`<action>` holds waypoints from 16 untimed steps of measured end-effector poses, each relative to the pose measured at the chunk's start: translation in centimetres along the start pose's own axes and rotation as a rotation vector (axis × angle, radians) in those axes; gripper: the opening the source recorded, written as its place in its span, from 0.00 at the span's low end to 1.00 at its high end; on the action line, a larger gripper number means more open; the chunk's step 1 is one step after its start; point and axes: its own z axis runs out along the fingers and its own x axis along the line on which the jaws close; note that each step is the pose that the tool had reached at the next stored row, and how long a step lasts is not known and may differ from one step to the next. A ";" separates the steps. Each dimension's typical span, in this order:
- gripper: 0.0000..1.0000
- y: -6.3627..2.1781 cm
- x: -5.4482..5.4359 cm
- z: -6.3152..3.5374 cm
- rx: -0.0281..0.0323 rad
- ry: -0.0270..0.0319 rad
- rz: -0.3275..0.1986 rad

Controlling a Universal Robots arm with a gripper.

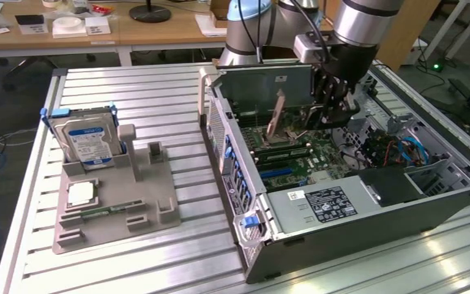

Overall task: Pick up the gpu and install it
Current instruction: 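Insert the gpu into the slot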

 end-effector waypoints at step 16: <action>0.29 0.76 0.5 1.66 -0.0049 -0.0031 -0.039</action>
